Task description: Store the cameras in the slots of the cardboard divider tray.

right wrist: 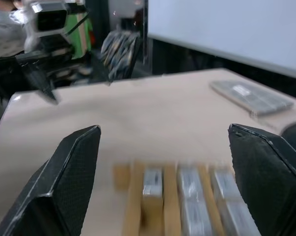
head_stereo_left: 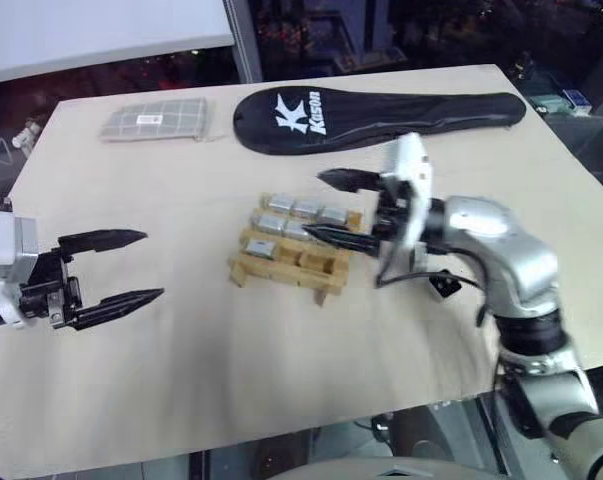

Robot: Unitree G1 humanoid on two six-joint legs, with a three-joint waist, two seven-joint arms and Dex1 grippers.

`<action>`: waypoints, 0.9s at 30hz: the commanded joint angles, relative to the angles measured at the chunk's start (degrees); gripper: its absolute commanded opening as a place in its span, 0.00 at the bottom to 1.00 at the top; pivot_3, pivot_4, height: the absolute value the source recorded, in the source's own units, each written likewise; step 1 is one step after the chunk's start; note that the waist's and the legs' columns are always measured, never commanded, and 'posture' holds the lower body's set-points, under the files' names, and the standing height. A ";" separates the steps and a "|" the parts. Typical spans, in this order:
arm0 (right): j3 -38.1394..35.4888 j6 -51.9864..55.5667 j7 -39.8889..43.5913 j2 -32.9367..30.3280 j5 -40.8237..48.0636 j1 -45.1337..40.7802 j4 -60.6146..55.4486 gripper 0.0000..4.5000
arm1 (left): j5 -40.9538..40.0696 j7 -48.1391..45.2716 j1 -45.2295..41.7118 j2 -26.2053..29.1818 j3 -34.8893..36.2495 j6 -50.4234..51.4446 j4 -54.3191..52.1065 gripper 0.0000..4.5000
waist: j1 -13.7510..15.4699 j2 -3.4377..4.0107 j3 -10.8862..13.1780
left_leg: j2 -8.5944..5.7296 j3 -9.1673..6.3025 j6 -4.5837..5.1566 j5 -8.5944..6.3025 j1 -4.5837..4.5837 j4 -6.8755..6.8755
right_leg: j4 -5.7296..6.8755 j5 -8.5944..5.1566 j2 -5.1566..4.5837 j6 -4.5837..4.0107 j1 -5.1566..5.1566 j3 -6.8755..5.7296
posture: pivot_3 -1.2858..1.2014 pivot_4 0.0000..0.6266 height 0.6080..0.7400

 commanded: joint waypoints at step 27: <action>-12.21 -8.31 -18.10 -8.68 -10.45 43.61 -7.31 0.91 | 0.45 -1.99 -11.60 -1.95 -12.85 -2.19 4.30 1.00 | 0.03 -0.19 -0.11 | 0.10 0.63 0.03 -0.01 0.23 0.08 | 0.08 -0.16 0.18 0.28 0.15 0.33 | 0.52 0.24 1.00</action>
